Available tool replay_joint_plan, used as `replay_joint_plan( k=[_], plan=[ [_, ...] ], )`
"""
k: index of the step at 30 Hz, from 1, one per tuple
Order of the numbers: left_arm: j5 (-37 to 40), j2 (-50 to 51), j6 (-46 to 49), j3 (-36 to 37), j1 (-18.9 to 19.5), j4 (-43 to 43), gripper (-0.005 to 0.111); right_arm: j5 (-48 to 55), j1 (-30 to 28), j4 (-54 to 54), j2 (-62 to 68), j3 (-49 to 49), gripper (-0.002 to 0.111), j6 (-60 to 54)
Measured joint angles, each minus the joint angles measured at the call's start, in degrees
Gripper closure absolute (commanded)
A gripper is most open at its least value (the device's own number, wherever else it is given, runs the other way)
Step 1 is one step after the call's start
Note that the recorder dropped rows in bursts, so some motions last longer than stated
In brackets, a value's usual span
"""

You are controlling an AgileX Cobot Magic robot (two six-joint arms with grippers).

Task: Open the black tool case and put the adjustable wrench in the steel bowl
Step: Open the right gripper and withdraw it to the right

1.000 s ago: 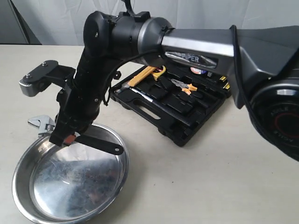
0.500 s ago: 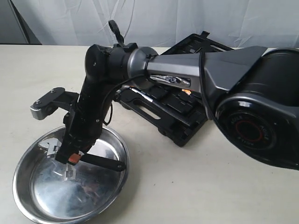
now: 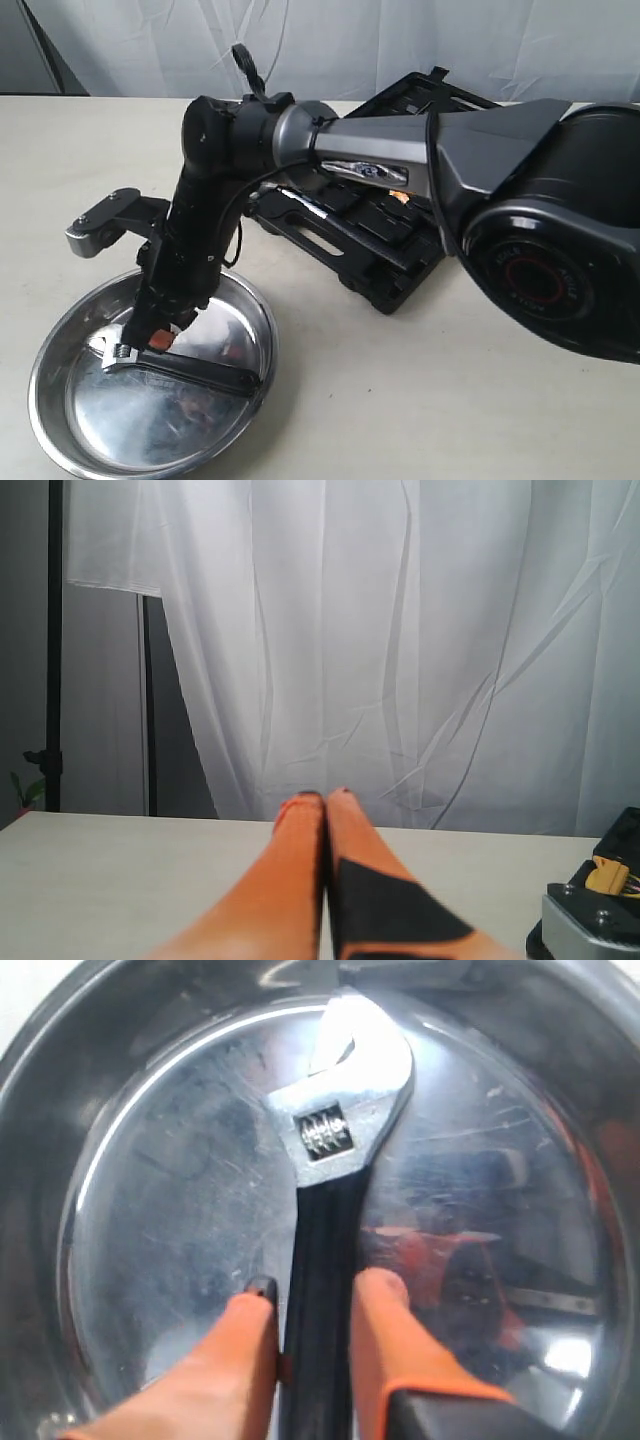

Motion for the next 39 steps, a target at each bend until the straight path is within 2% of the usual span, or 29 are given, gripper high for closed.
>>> replay_joint_plan(
  k=[1, 5, 10, 15, 17, 18, 19, 20, 25, 27, 31, 39],
  plan=[
    [0.0, 0.0, 0.0, 0.0, 0.0, 0.0, 0.106, 0.37, 0.0, -0.96, -0.69, 0.0, 0.109, 0.51],
    [0.0, 0.0, 0.0, 0.0, 0.0, 0.0, 0.106, 1.05, -0.87, -2.97, -4.4, 0.0, 0.108, 3.13],
    [0.0, 0.0, 0.0, 0.0, 0.0, 0.0, 0.106, -1.8, -6.21, -1.9, -11.35, 1.44, 0.108, 3.79],
    [0.0, 0.0, 0.0, 0.0, 0.0, 0.0, 0.106, -9.68, -13.0, -1.6, -22.41, 13.43, 0.108, 4.69],
    [0.0, 0.0, 0.0, 0.0, 0.0, 0.0, 0.106, -16.86, -17.35, -1.6, -31.45, 26.11, 0.108, 5.2],
    [0.0, 0.0, 0.0, 0.0, 0.0, 0.0, 0.106, -23.96, -20.01, -1.6, -39.03, 36.09, 0.108, 6.06],
    [0.0, 0.0, 0.0, 0.0, 0.0, 0.0, 0.106, -27.9, -21.03, -1.74, -43.05, 40.17, 0.108, 6.65],
    [0.0, 0.0, 0.0, 0.0, 0.0, 0.0, 0.106, -35.41, -22.49, -1.74, -51.53, 50.06, 0.108, 8.54],
    [0.0, 0.0, 0.0, 0.0, 0.0, 0.0, 0.106, -53.21, -23.25, 0.83, -80.94, 77.72, 0.108, 12.46],
    [0.0, 0.0, 0.0, 0.0, 0.0, 0.0, 0.106, -54.49, -23.25, 1.52, -88.66, 82.91, 0.108, 12.59],
    [0.0, 0.0, 0.0, 0.0, 0.0, 0.0, 0.106, -50.48, -23.38, 3.64, -98.82, 86.43, 0.108, 12.82],
    [0.0, 0.0, 0.0, 0.0, 0.0, 0.0, 0.106, -49.61, -23.38, 4.23, -102.37, 86.43, 0.108, 12.82]
  ],
)
